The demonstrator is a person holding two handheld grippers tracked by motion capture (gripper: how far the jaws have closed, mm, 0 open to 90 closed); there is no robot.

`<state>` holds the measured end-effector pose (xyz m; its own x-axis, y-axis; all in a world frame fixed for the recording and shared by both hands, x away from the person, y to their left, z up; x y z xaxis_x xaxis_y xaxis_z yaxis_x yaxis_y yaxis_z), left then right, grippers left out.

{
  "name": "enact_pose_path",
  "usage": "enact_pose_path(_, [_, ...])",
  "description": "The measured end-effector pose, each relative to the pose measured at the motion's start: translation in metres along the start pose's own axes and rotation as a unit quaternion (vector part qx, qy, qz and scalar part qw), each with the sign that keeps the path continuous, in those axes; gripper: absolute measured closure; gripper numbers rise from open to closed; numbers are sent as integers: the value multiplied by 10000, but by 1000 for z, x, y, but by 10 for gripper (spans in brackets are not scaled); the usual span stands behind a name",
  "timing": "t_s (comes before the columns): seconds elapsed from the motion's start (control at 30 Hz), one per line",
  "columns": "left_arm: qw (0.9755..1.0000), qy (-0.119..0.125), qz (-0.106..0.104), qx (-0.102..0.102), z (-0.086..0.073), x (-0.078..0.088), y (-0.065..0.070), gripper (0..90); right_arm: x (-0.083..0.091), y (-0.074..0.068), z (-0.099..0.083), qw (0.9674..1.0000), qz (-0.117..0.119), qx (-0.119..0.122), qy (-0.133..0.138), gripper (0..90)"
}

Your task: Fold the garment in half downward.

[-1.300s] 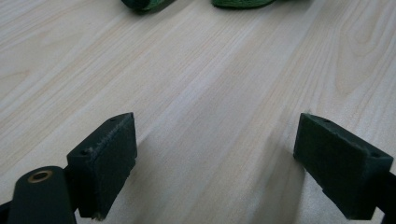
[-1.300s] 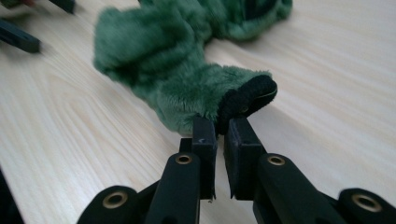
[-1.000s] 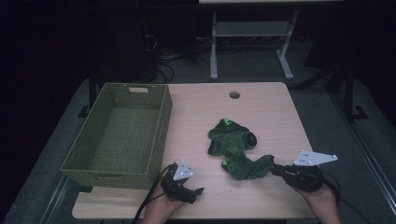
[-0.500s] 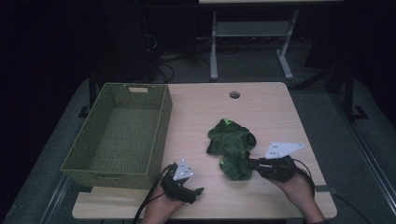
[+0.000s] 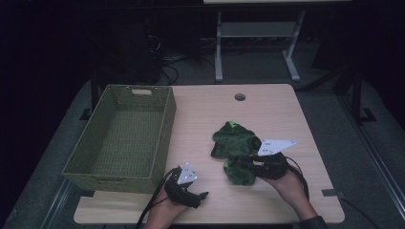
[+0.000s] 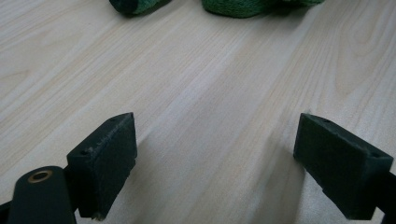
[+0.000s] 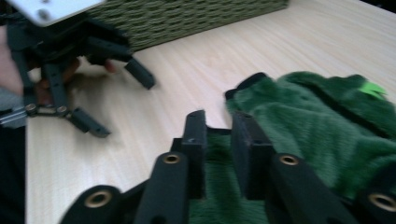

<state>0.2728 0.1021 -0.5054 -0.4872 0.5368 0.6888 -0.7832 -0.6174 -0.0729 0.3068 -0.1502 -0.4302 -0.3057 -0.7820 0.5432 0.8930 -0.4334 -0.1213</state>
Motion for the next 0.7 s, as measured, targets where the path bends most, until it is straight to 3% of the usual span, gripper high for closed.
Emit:
enact_pose_path(0.17, [10000,-1,-10,8,0,0,0,126,-8,13,-3,9997,-100,-191,-87,875])
enact_pose_path(0.4, [10000,-18,-19,3,0,0,0,126,-37,25,-17,9975,-54,-412,-574,898])
enact_pose_path(0.57, [10000,-17,-15,7,0,0,0,126,-51,23,-28,9950,-7,-402,-915,900])
enact_pose_path(0.7, [10000,-20,-33,-16,0,0,0,126,-54,20,-31,9921,25,-610,-1097,900])
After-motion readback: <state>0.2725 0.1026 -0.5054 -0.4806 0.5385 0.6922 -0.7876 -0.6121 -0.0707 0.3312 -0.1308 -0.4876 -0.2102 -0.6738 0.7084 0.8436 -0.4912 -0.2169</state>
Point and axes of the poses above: each handheld gripper's, and its own axes: x roughly backward along the jaws, z roughly out of its top, y roughly to its right, the point moved 4 cm from there along -x, roughly forward along the jaws, and after that the axes turned 6 degrees about z, right-handed, at the moved point
